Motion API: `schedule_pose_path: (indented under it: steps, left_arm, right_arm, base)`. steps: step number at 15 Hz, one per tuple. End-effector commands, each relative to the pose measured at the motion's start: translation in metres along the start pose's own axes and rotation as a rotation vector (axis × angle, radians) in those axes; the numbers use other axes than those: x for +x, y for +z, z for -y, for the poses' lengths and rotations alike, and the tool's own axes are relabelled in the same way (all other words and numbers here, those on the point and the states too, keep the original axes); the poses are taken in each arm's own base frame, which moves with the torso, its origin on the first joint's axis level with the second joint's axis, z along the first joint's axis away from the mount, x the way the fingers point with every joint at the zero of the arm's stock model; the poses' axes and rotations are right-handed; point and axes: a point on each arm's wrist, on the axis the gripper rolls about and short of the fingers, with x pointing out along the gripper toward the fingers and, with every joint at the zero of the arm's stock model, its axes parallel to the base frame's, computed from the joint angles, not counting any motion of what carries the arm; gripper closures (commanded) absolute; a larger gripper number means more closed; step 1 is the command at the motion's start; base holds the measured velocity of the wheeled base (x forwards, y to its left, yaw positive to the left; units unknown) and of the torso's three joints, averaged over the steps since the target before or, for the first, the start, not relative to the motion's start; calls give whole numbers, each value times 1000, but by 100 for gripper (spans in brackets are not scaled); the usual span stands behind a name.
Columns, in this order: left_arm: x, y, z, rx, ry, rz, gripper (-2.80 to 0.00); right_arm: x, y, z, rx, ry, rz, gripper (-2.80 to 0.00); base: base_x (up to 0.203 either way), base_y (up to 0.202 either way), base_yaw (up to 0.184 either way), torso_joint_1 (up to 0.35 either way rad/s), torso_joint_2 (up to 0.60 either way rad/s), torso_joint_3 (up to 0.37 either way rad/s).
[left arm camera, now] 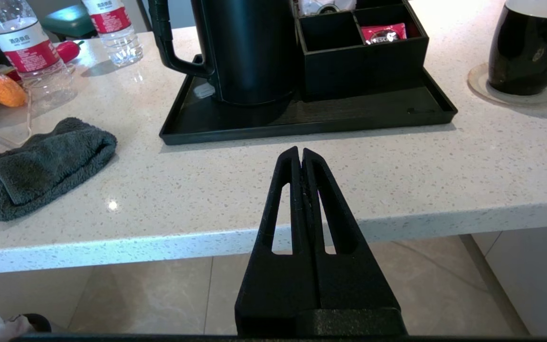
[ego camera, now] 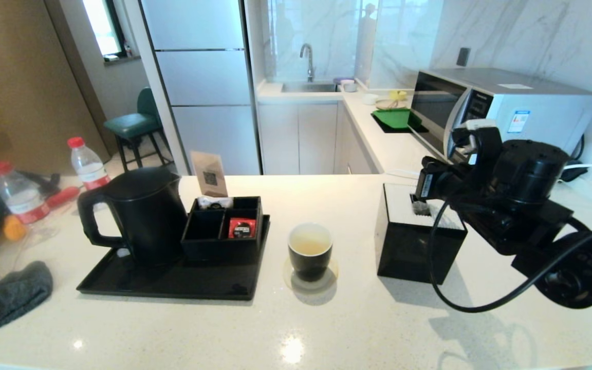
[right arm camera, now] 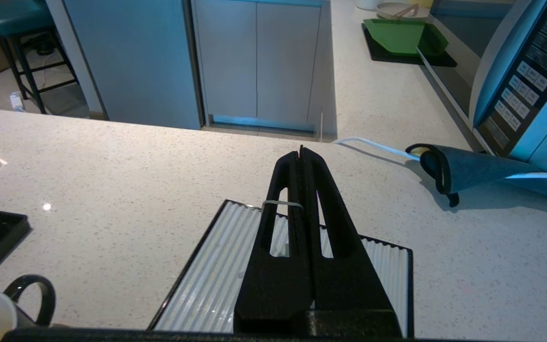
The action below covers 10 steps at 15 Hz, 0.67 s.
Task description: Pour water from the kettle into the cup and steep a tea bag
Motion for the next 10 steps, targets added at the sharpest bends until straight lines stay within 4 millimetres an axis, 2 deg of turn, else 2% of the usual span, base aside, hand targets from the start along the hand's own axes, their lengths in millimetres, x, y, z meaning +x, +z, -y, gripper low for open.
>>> schedule_pose_path:
  steps: [1, 4, 6, 10]
  left_arm:
    - [0, 0, 0, 0, 0, 0, 0]
    - [0, 0, 0, 0, 0, 0, 0]
    - [0, 0, 0, 0, 0, 0, 0]
    - [0, 0, 0, 0, 0, 0, 0]
  right_arm:
    - [7, -2, 3, 0, -16, 4, 0]
    - [22, 2, 10, 6, -46, 32, 0]
    - [26, 5, 12, 8, -55, 39, 0]
    - [39, 20, 16, 21, -73, 90, 0]
  base:
    - [0, 0, 0, 0, 0, 0]
    - [0, 0, 0, 0, 0, 0]
    - [0, 0, 0, 0, 0, 0]
    - [0, 0, 0, 0, 0, 0]
